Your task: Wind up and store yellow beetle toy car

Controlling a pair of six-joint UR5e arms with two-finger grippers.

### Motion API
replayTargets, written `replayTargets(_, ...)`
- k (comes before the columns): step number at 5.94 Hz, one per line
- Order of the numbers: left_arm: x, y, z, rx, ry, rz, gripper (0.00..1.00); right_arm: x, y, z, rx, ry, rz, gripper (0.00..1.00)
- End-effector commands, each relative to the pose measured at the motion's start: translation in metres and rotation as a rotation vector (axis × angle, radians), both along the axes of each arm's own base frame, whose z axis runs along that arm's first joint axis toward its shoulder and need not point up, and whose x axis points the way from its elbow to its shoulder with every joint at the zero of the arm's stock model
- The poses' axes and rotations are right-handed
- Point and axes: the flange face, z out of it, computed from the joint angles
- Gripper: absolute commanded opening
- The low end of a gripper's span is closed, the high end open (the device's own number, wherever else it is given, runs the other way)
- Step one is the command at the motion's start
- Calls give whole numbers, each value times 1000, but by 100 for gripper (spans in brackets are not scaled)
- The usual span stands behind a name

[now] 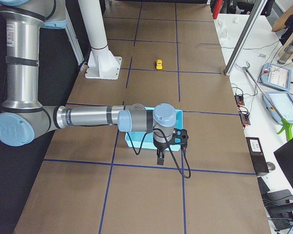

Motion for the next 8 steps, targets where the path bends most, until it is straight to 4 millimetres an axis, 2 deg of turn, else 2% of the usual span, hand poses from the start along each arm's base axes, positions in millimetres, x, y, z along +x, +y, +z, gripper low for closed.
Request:
replayTargets(1,18,-10,-39,81,-1,37,100,0,0,0,1,0,0,100)
replayTargets(3,92,-12,-98,200,8,173,100,0,0,1,-3,0,1,100)
replayTargets(4,144,-20,-151,293,25,261,100,0,-1,0,0,3,1,100)
replayTargets(6,247,-13,-246,472,85,432,100,0,0,3,-6,5,1,100)
replayTargets(7,288,-10,-284,535,116,494,100,0,0,3,-4,3,-1,100)
replayTargets(8,345,5,-314,580,153,586,100,0,0,3,-4,3,-1,100)
